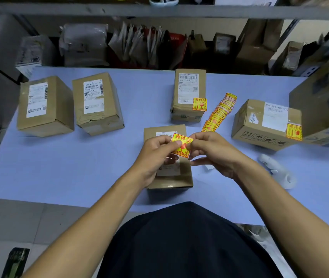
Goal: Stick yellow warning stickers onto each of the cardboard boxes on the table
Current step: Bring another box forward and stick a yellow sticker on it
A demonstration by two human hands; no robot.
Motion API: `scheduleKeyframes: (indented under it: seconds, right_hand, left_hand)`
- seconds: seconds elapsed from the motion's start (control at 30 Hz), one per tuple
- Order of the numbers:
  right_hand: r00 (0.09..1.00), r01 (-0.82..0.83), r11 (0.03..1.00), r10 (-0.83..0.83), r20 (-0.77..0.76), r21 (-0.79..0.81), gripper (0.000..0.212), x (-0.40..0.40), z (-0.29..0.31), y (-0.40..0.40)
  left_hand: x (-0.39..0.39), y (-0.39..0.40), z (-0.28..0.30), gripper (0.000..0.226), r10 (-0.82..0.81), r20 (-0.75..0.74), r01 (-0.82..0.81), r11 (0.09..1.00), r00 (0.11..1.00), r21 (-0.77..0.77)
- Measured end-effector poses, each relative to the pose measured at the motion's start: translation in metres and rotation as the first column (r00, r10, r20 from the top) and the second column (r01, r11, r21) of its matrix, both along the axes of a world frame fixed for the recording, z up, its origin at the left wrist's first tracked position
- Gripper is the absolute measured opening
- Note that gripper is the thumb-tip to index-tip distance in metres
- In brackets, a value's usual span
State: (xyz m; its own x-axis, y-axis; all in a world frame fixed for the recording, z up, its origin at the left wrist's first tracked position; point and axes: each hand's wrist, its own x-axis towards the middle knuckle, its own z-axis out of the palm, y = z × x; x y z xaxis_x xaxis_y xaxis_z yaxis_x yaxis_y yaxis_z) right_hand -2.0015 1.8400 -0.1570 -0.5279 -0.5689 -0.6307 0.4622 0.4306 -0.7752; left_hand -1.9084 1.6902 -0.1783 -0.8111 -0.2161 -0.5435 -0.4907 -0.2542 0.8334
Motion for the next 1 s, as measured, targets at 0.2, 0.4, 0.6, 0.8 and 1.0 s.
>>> scheduleKeyframes:
  seconds: [0.2,0.4,0.6,0.8,1.0]
  right_hand:
    - [0.997,0.082,0.996,-0.083,-0.009,-0.030,0.011,0.007,0.001,0.002]
    - [0.979,0.193,0.974,-0.199,-0.044,-0.115,0.011,0.010,0.006,0.006]
    - [0.975,0.220,0.947,-0.216,0.045,-0.235,0.029,0.012,0.019,0.007]
    - [0.957,0.285,0.913,-0.255,0.138,-0.292,0.023,0.007,0.024,0.006]
    - [0.965,0.259,0.915,-0.232,0.122,-0.309,0.027,0.007,0.025,0.005]
  left_hand:
    - [0.000,0.009,0.005,0.005,0.075,-0.036,-0.075,0.997,0.996,0.009]
    - [-0.001,0.006,0.013,0.007,0.052,-0.049,-0.052,0.999,0.997,0.014]
    - [-0.010,0.007,0.024,0.007,0.021,-0.083,-0.018,0.999,0.996,0.043]
    - [-0.016,0.006,0.035,0.007,0.008,-0.100,0.002,0.995,0.995,0.100]
    - [-0.016,0.004,0.037,0.007,0.001,-0.107,0.007,0.997,0.994,0.079]
